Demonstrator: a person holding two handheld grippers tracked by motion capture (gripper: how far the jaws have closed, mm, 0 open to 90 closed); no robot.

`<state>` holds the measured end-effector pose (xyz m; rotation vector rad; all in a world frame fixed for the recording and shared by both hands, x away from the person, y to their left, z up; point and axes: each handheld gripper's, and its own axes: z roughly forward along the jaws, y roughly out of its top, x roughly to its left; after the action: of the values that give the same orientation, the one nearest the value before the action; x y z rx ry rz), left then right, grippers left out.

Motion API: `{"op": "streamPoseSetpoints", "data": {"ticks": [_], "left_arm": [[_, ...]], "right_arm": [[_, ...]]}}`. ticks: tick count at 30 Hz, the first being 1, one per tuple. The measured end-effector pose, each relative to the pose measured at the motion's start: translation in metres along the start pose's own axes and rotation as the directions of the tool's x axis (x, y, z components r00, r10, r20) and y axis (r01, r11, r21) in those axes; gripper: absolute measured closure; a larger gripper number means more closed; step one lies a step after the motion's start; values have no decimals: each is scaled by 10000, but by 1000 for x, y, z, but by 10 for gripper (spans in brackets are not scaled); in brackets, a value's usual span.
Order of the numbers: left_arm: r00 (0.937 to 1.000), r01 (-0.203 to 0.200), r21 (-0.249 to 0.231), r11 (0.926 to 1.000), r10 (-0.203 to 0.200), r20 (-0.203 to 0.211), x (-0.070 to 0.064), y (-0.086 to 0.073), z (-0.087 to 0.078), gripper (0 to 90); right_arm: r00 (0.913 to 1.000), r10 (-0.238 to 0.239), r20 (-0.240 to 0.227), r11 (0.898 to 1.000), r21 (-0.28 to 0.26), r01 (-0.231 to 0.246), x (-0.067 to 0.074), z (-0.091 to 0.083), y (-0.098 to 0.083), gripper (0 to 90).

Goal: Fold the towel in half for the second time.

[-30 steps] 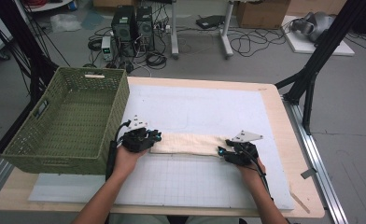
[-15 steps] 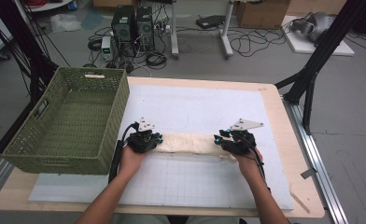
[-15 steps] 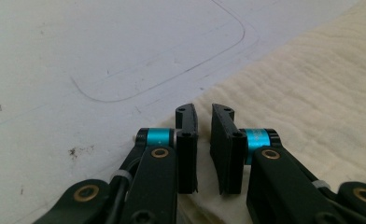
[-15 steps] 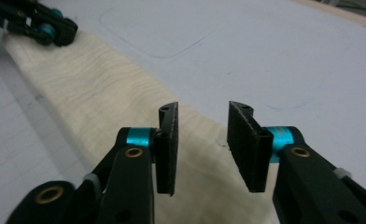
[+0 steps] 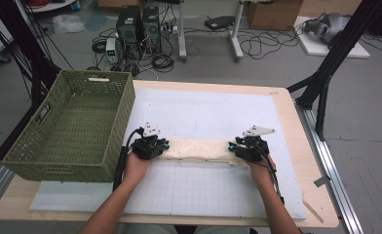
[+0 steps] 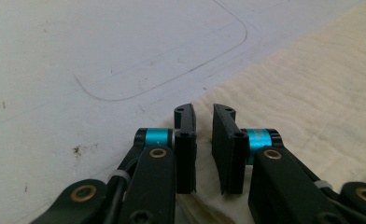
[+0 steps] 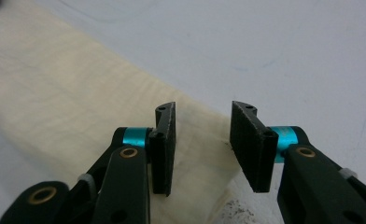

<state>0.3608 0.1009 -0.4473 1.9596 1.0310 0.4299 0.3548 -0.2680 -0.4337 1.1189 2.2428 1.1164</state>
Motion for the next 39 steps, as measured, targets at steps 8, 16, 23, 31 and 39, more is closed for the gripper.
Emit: {"op": "streamPoseSetpoints", "data": {"ticks": [8, 16, 23, 31, 39], "left_arm": [[9979, 87, -867, 9962, -31, 646, -4, 6, -22, 717], [9957, -589, 375, 9976, 560, 735, -8, -8, -15, 799], [9929, -1156, 437, 9923, 1143, 313, -11, -13, -16, 834], [9936, -1125, 450, 9926, 1122, 105, -9, -12, -17, 837], [9990, -146, -1241, 9922, 198, 412, 2, -6, -33, 624]], "right_arm": [[9972, -539, -516, 9978, -420, 518, 7, -29, -9, 607], [9958, -822, -397, 9954, 465, 840, 9, -20, -23, 611], [9954, -903, -327, 9935, 666, 924, 6, -18, -27, 593], [9971, -671, -372, 9951, 703, 696, 3, -21, -29, 574], [9989, -431, -183, 9990, -159, 428, -1, -36, -25, 380]]}}
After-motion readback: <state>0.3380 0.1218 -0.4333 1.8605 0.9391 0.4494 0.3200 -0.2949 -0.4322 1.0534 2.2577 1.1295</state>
